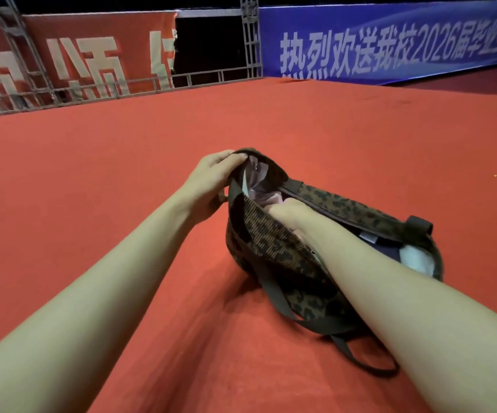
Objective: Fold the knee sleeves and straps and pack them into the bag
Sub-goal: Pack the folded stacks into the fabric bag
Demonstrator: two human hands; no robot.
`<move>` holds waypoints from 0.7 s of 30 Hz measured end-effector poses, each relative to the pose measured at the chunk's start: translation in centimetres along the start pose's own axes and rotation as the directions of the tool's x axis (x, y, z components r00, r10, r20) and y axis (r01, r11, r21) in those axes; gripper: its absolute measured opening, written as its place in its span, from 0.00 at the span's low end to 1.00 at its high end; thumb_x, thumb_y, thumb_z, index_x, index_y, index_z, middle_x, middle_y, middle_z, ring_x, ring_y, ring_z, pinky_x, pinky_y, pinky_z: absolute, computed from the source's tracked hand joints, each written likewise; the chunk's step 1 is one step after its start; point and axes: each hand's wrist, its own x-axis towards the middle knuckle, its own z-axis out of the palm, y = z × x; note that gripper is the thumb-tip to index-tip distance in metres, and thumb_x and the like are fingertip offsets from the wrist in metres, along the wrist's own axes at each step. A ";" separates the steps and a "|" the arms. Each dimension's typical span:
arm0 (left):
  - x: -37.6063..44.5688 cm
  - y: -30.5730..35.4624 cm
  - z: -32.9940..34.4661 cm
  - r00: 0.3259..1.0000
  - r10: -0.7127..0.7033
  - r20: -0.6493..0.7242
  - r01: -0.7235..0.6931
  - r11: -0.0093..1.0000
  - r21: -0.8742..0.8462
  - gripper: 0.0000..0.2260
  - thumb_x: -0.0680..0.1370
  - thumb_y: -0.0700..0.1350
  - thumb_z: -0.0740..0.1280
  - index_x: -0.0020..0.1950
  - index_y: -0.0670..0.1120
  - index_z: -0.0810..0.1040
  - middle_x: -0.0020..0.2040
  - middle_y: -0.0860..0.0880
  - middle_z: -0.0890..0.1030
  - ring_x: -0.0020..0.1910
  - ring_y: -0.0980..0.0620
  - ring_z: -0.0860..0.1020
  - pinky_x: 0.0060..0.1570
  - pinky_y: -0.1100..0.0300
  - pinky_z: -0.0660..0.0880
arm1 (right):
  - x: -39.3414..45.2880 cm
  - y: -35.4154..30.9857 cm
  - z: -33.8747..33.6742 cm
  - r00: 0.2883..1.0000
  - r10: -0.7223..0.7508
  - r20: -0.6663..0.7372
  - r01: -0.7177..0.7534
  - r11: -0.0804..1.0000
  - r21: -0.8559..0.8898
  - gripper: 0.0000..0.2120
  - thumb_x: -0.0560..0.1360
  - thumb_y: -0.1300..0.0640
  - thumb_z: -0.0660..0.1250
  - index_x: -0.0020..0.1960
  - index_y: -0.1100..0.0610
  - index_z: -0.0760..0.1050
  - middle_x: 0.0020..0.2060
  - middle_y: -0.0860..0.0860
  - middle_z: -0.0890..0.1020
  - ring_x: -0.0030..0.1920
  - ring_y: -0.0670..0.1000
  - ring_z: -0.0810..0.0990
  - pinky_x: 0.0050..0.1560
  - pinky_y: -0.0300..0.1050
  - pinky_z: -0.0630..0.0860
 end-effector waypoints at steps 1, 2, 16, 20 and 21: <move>0.2 0.1 0.0 1.000 0.016 -0.001 -0.016 1.000 0.004 0.13 0.80 0.48 0.66 0.59 0.42 0.81 0.50 0.42 0.81 0.49 0.45 0.79 0.48 0.50 0.72 | 0.2 -0.3 -0.2 0.996 0.061 0.061 -0.067 0.992 0.108 0.05 0.79 0.64 0.65 0.51 0.60 0.79 0.36 0.54 0.80 0.36 0.51 0.80 0.45 0.41 0.77; 0.2 0.2 0.0 1.000 0.023 -0.008 -0.022 0.999 0.027 0.11 0.82 0.48 0.66 0.58 0.43 0.81 0.49 0.44 0.80 0.47 0.48 0.79 0.47 0.52 0.74 | 0.7 -0.4 -0.4 0.993 0.069 0.095 -0.089 0.969 0.232 0.10 0.76 0.68 0.65 0.55 0.61 0.80 0.41 0.54 0.82 0.41 0.52 0.82 0.56 0.43 0.79; -0.3 -0.7 -1.2 0.990 -0.002 -0.138 0.029 0.981 0.194 0.05 0.83 0.47 0.65 0.49 0.48 0.77 0.45 0.49 0.79 0.45 0.51 0.76 0.44 0.56 0.75 | 1.7 -1.3 1.9 0.992 -0.094 -0.090 0.011 0.748 -0.664 0.14 0.83 0.56 0.57 0.40 0.53 0.72 0.30 0.54 0.76 0.30 0.55 0.73 0.37 0.45 0.71; -0.8 -1.3 -1.4 0.988 -0.014 -0.154 0.057 0.958 0.280 0.05 0.81 0.48 0.65 0.46 0.50 0.76 0.43 0.49 0.78 0.43 0.50 0.76 0.47 0.52 0.76 | 0.9 -2.3 1.2 0.994 0.092 0.058 -0.030 0.747 -0.665 0.16 0.78 0.49 0.57 0.34 0.52 0.72 0.26 0.53 0.74 0.29 0.53 0.73 0.40 0.48 0.67; -0.9 -1.3 -1.3 0.988 -0.019 -0.152 0.062 0.958 0.281 0.05 0.82 0.48 0.64 0.47 0.49 0.75 0.43 0.48 0.78 0.42 0.50 0.76 0.45 0.53 0.75 | 0.8 -2.5 1.1 0.998 0.059 0.021 -0.035 0.794 -0.608 0.17 0.79 0.47 0.59 0.37 0.56 0.75 0.32 0.55 0.77 0.33 0.53 0.76 0.40 0.47 0.68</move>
